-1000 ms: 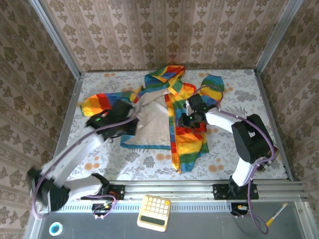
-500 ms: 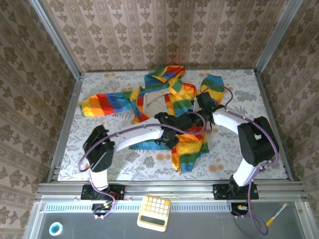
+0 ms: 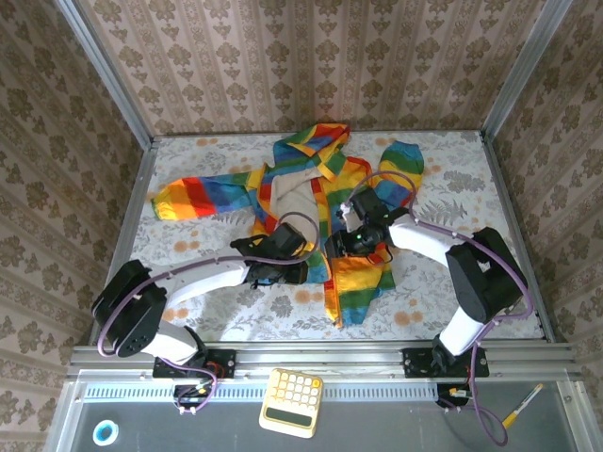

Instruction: Zip up the jacket

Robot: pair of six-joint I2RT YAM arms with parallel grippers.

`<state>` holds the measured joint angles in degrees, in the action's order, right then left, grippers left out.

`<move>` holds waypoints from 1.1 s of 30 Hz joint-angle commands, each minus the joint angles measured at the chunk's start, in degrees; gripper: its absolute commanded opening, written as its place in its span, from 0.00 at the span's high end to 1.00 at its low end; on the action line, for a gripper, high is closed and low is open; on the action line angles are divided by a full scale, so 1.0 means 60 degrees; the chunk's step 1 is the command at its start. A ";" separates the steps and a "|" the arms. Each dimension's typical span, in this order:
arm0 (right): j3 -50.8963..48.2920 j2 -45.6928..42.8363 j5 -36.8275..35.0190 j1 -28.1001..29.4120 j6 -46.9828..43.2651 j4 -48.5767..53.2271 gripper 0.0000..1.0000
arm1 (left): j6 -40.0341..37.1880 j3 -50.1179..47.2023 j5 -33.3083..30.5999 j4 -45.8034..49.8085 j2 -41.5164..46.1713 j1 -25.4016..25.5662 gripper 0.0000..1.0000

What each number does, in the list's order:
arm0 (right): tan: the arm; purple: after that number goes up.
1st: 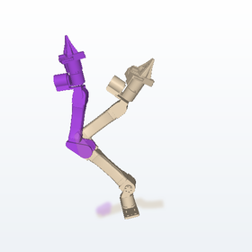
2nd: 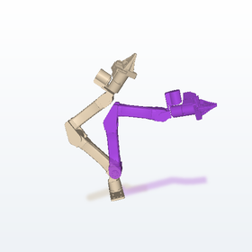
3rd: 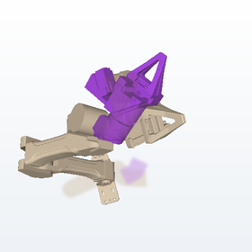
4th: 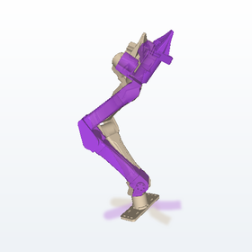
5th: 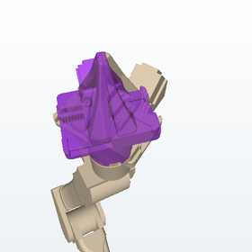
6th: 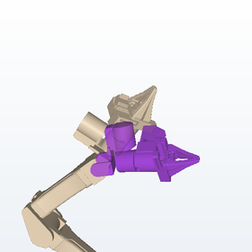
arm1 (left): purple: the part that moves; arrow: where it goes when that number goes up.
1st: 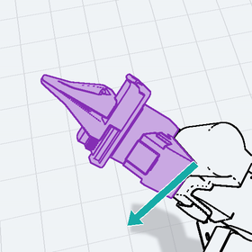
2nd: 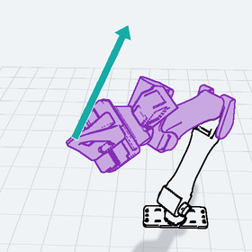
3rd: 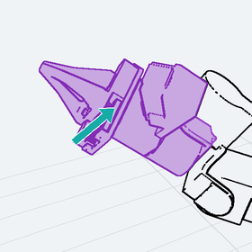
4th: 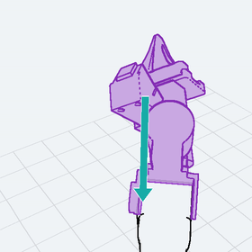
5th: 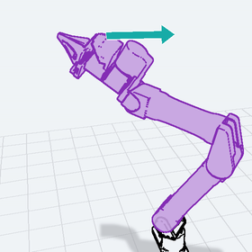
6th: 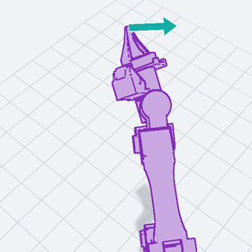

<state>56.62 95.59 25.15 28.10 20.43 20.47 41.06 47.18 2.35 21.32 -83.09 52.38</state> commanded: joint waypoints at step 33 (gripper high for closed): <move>-0.0117 -0.0002 0.2684 0.0781 0.3215 -0.3804 1.00 | 0.0038 -0.3030 0.3976 -0.4373 0.3789 -0.2565 0.51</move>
<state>56.38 94.80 35.29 32.58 34.02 4.73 40.56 31.18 22.57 -0.56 -62.02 37.41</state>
